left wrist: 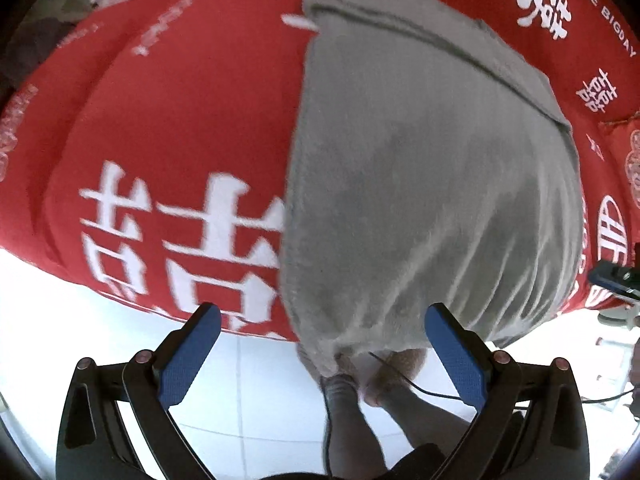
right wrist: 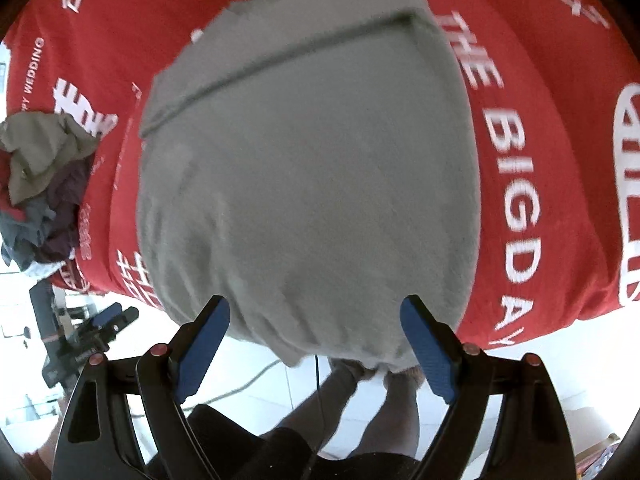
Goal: Fold small clothes
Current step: 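Grasp the hem with both grippers and lift it toward the collar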
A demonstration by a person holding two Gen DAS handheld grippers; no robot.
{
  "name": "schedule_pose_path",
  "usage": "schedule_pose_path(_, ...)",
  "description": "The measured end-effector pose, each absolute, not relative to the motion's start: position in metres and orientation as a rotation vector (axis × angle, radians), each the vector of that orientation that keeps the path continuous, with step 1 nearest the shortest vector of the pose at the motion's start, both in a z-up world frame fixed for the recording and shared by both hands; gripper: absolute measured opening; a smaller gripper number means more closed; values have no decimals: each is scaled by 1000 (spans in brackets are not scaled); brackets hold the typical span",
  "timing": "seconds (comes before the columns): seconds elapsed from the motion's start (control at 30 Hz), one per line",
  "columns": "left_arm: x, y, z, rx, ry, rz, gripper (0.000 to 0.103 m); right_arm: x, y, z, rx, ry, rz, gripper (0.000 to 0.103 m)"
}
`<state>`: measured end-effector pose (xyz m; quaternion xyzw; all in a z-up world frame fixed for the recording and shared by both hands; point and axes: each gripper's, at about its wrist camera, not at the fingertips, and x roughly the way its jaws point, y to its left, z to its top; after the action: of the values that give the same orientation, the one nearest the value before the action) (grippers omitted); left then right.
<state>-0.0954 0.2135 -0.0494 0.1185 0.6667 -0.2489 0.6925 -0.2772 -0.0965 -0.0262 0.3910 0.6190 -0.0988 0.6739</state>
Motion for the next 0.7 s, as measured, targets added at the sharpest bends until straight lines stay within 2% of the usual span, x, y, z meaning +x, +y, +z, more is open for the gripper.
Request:
schedule_pose_path(0.2,-108,211,-86,253,1550,-617,102,-324,-106,-65,957,1428,-141,76)
schedule_pose_path(0.47,-111,207,-112,213,1588,-670,102,-356,-105,-115,1029,1451,-34,76)
schedule_pose_path(0.7,-121,186,-104,174,1597,-776,102,-350,-94,-118,1062,1381,136,77)
